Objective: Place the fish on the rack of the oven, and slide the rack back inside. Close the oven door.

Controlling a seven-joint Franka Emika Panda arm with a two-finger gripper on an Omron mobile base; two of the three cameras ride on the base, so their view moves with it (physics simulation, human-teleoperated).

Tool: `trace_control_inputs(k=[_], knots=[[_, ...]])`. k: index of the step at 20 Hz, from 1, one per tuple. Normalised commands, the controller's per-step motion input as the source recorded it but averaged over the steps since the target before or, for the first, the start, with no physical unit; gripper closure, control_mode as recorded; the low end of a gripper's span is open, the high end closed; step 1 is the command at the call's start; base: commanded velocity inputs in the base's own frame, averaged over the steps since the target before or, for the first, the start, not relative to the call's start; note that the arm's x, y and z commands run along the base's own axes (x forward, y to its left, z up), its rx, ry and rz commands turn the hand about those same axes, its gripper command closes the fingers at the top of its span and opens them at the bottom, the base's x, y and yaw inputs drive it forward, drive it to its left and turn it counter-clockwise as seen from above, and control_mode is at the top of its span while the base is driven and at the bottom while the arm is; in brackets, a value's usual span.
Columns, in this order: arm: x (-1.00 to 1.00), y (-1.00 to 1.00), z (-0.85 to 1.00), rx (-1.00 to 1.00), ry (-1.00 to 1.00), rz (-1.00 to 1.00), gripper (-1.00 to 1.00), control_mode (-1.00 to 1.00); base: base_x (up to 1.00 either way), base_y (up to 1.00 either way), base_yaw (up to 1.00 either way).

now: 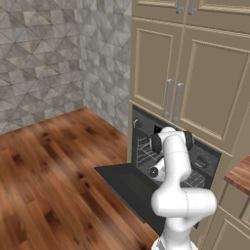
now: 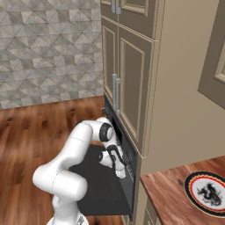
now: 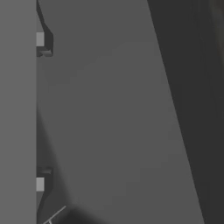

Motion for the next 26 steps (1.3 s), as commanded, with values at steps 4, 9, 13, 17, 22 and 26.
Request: trace_control_inputs(k=[4,9,13,17,22,26], knots=[[-0.35,-0.26,0.27,0.0,-0.12,0.0,-1.0,-1.0,0.0,0.0,0.0],[-0.88,0.46,0.33,-0.01,-0.2,0.04,-1.0,-1.0,0.0,0.0,0.0],[-0.8,0.65,0.76,0.0,-0.19,0.03,-1.0,-1.0,0.0,0.0,0.0],[-0.47,0.56,1.0,0.03,-0.11,0.03,-1.0,-1.0,0.0,0.0,0.0],[-0.12,0.38,1.0,0.16,-0.01,0.02,-1.0,-1.0,0.0,0.0,0.0],[-0.04,0.41,1.0,0.15,0.0,0.01,-1.0,-1.0,0.0,0.0,0.0]])
